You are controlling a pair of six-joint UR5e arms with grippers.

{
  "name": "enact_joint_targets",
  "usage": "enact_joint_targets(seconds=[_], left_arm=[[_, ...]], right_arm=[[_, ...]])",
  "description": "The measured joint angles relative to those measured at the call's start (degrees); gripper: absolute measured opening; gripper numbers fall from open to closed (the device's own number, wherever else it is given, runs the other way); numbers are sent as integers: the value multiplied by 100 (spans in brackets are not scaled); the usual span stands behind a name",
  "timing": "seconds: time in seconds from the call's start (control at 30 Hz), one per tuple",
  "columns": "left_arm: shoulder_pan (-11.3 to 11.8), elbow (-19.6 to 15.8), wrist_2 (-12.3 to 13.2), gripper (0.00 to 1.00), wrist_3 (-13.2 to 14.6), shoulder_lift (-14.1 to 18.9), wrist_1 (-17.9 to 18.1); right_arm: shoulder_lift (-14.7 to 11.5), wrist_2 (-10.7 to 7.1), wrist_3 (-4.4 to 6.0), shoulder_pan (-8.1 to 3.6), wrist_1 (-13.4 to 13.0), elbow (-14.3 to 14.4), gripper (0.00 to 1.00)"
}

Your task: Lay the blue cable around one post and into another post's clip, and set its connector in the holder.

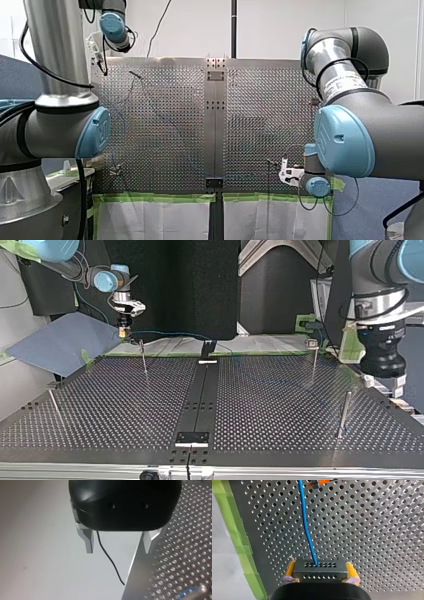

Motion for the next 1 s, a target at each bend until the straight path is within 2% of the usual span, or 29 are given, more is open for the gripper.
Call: enact_joint_targets(seconds=[0.4,0.7,0.83,1.0], left_arm=[[-160,589,-512,99,590,-204,-590],[-347,1004,-615,99,1016,-218,-1017],[-443,1004,-623,99,1217,-240,-1219],[-573,799,-728,99,1484,-316,-1484]], right_arm=[[0,1,-27,12,53,-26,0],[2,-1,-20,13,53,-37,0],[3,1,-20,14,70,-36,0],[3,5,-24,18,98,-37,0]])
